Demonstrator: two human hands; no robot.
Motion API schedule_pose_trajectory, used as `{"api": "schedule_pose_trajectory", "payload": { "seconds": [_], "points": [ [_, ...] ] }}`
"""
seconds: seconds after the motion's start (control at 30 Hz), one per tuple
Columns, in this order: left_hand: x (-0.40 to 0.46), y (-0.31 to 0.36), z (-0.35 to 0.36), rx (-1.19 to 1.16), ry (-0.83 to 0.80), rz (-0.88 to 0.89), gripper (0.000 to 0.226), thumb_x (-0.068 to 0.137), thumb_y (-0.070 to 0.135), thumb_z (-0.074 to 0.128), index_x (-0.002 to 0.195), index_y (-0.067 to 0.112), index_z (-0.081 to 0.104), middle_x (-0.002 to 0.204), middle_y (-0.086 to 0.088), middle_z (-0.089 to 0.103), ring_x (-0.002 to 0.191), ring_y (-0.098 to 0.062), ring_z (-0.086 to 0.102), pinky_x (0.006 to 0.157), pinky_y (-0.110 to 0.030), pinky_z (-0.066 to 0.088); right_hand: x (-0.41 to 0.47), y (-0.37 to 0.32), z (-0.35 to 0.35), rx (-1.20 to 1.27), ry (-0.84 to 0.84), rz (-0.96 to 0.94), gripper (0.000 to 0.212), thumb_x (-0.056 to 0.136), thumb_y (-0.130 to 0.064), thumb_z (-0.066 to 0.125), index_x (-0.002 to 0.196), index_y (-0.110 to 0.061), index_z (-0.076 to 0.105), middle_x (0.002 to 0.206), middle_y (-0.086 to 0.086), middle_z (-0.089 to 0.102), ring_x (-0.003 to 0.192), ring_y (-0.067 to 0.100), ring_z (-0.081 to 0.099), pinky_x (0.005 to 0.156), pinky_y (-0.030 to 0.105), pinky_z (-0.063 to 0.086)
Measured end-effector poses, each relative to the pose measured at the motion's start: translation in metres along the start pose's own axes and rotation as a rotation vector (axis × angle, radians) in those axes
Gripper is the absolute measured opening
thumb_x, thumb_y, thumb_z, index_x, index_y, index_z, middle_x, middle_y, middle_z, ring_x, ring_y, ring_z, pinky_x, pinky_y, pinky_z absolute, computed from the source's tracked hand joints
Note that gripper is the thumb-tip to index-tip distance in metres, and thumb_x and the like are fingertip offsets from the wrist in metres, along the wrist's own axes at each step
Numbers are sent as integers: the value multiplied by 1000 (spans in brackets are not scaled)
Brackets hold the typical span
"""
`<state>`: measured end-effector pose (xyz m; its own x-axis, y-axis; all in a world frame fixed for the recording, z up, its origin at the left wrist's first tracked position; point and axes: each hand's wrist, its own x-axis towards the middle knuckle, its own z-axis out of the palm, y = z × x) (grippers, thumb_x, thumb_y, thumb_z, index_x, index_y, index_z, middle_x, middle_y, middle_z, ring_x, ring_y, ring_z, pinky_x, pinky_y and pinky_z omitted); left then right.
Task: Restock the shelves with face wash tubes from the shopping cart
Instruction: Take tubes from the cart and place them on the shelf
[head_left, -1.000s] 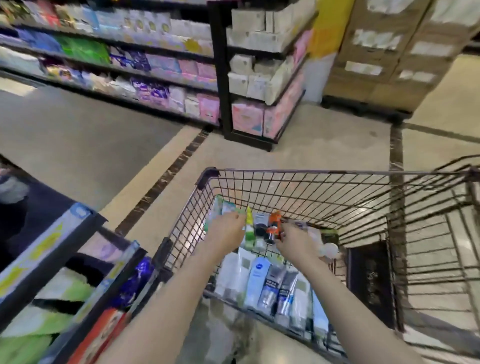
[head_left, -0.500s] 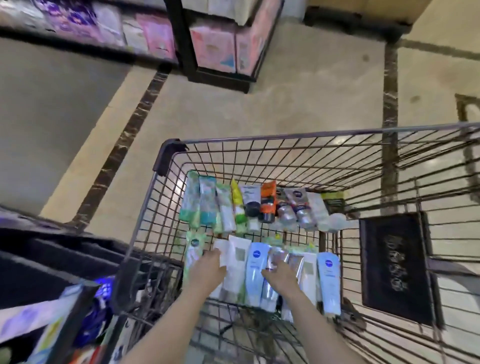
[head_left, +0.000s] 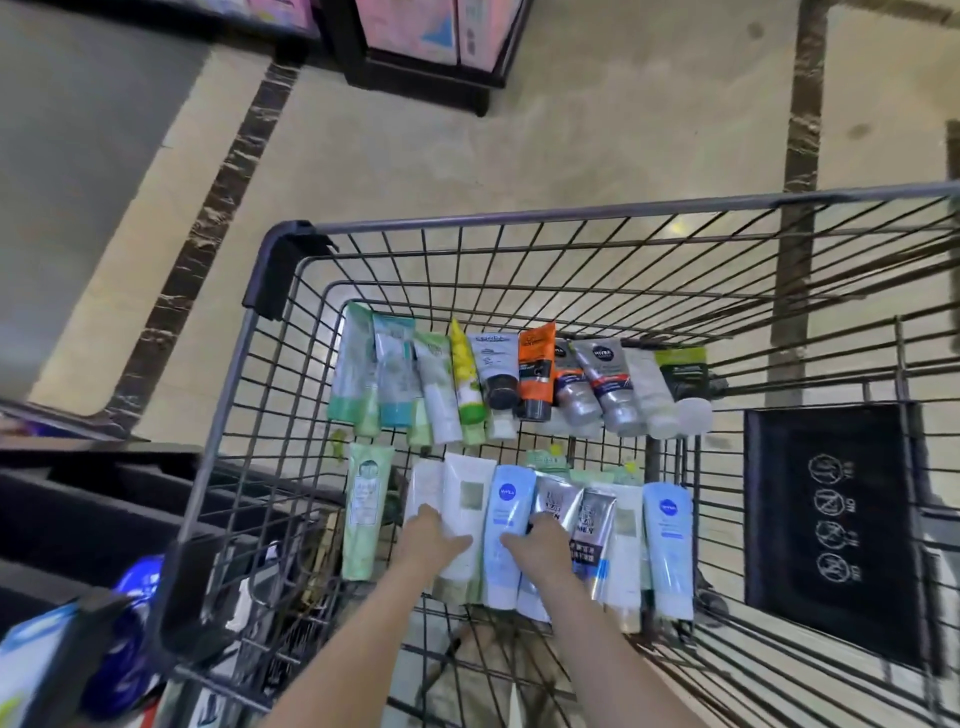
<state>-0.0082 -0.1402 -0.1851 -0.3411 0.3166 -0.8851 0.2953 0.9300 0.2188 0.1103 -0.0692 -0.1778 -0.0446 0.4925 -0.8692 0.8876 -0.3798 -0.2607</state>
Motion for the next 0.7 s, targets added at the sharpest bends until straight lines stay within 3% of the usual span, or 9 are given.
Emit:
{"api": "schedule_pose_trajectory", "payload": {
  "seconds": [0.13,0.23,0.43,0.63,0.7],
  "points": [
    [3,-4,4,6,0,1,60,82,38,66,124,5,38,122,-14,52,110,-26,54,83,-32,48,-9,0,11,-195,17,-62,45,91,-20,55,127,-7,30,117,12,58,97,28,61,65,29,40],
    [3,-3,9,13,34,-1,57,81,39,65,120,7,37,118,-12,54,108,-26,55,75,-29,44,-9,0,17,-220,27,-56,48,92,-19,52,130,-8,25,111,9,61,88,24,59,63,28,40],
    [0,4,7,68,66,-19,55,84,35,63,121,7,35,119,-11,56,109,-26,56,77,-29,44,2,-3,13,-166,-12,-66,46,88,-13,59,126,-6,34,116,11,57,102,26,60,73,32,49],
    [-11,8,-7,50,40,10,48,85,33,64,120,7,43,124,-9,54,111,-23,54,79,-26,44,-2,3,-3,16,-82,-82,40,82,-11,66,118,-8,49,117,7,61,105,23,61,78,27,48],
    [-20,11,-14,-7,45,33,49,84,30,66,121,7,44,125,-9,54,113,-23,54,81,-27,44,-8,1,-15,125,-99,-89,38,80,-10,68,116,-8,52,116,6,63,104,22,62,84,31,51]
  ]
}}
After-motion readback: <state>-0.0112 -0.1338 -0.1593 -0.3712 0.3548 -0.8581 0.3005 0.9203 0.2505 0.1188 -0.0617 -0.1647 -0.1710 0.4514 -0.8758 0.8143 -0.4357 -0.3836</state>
